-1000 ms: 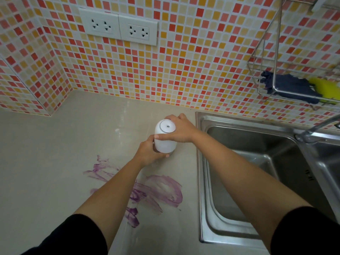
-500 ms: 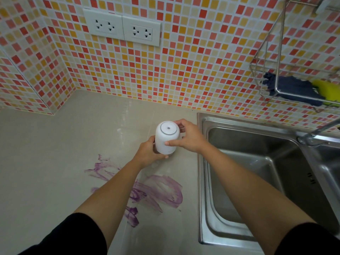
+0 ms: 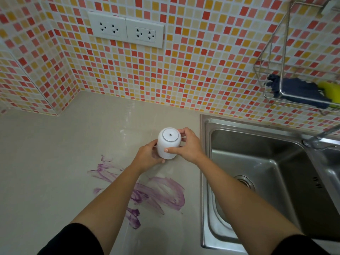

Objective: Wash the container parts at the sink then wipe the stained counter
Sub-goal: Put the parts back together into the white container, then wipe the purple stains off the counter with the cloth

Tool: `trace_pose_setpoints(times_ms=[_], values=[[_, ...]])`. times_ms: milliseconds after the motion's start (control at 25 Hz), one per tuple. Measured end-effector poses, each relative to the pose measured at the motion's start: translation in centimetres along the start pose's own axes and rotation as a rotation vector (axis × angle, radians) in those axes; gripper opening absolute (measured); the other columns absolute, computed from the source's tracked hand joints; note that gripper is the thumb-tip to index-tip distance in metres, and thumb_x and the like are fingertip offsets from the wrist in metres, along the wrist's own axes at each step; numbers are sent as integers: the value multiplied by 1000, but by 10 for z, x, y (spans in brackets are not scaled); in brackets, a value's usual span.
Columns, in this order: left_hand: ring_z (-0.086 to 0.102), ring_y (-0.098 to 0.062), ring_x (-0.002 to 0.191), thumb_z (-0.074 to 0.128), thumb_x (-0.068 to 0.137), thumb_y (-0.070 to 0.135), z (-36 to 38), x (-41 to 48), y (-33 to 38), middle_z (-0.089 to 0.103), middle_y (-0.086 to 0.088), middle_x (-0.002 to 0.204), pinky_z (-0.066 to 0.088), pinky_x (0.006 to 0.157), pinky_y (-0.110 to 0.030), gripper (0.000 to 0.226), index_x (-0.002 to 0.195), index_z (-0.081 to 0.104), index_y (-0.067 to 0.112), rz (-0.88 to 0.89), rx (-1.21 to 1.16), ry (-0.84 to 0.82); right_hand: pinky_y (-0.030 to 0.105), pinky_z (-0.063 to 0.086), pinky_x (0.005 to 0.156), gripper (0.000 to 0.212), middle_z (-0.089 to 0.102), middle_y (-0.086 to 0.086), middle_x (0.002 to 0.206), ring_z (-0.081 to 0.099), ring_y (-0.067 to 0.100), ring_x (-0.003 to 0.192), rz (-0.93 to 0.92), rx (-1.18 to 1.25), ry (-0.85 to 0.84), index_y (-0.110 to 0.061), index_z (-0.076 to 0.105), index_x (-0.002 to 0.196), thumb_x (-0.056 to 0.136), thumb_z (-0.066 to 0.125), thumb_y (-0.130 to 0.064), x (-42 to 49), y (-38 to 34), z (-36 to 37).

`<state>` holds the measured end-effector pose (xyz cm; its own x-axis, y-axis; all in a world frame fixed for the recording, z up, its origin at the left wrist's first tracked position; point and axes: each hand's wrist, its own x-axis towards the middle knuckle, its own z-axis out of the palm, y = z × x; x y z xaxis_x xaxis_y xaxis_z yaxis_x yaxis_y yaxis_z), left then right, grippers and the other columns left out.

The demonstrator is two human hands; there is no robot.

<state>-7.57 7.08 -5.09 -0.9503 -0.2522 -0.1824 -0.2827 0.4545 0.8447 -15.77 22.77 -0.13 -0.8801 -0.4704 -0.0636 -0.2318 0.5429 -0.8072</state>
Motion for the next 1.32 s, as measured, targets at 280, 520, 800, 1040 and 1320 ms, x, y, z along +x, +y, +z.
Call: trace_pose_setpoints(times_ms=[280,520,800,1040,1320], values=[[48,-26,125,59,80,-7,-44,-13,22,45,-15,141,43,93,-25,67,141,35,4,-69,50,182,36,42,99,94,39,-1,128,45,18,118,-17,-40,-103,-19,35,130,55,85,-46,-8,-10,-9],[49,-9,117,52,89,0,-53,-14,171,53,-5,135,38,92,-17,51,139,40,9,262,-56,395,32,42,101,56,44,-3,128,46,11,116,-321,-8,215,-19,42,129,81,67,-32,-19,-62,-112],[55,4,100,55,91,14,39,-11,355,59,12,113,40,76,4,39,130,52,17,612,-185,290,22,35,92,30,53,1,117,49,15,110,-380,-328,635,-11,53,118,89,55,-18,-31,-27,-324],[60,-22,89,50,94,20,135,75,430,62,-11,100,49,72,-22,22,105,61,4,354,448,88,37,15,115,50,18,12,155,18,27,141,67,-695,174,-9,21,146,100,30,-28,-5,52,-427],[63,-26,99,43,97,34,181,144,417,64,-12,111,50,76,-29,38,118,57,5,84,976,144,39,-1,117,58,-18,6,155,-15,22,143,246,-670,-124,-13,-11,147,99,18,-31,10,63,-424]])
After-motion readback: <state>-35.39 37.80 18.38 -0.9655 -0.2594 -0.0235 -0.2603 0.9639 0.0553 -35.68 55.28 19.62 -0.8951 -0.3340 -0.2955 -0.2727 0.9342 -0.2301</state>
